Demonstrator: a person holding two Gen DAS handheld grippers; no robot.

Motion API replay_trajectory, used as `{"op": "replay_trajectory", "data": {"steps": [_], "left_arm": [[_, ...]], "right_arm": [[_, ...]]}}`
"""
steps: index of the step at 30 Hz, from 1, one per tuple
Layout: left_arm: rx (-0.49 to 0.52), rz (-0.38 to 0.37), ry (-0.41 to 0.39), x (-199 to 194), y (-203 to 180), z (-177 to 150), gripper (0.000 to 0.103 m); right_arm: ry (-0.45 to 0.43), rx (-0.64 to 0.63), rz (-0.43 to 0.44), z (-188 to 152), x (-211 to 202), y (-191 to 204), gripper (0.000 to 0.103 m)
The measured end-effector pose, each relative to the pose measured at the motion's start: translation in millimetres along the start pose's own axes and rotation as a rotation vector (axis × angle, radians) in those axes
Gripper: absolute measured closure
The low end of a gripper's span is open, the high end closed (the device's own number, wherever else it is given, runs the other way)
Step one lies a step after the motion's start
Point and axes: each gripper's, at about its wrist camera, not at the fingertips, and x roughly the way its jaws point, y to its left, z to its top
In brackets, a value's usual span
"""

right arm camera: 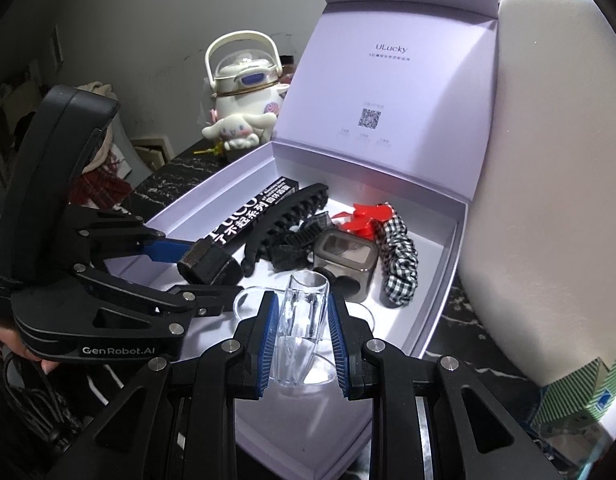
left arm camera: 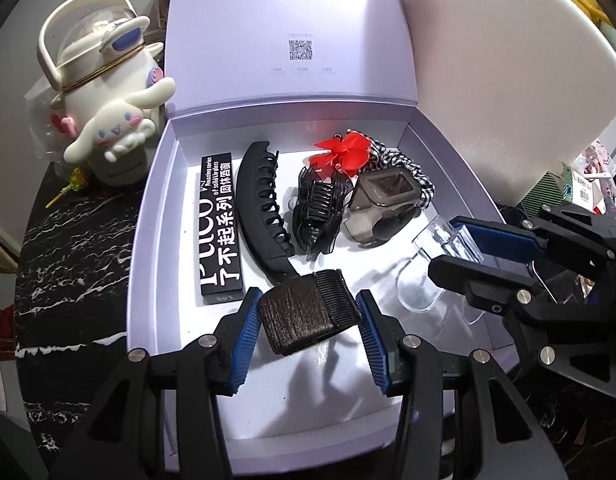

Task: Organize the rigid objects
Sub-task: 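Carry the clear clip and black hair tie toward the lavender box with both tools, then lower the clear clip into the box and open the right tool while the left tool releases the hair tie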

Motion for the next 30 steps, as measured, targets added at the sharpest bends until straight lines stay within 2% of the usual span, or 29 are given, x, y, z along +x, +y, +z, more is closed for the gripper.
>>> {"op": "replay_trajectory", "data": {"steps": [14,20,30], "left_arm": [[-0.006,0.003,-0.003,7,6,-5,0.056],[0.015,0.024,0.035,12,3,-4,0.056],[0.004,0.025,0.033,16,4,-1,0.056]], "right_arm": [[0.030,0.001,-0.002,-3,13,-4,0.078],[0.046,0.015,0.004,-1,19,-6,0.078],[0.070,0.007,-0.026,-1,27,-8,0.078]]}}
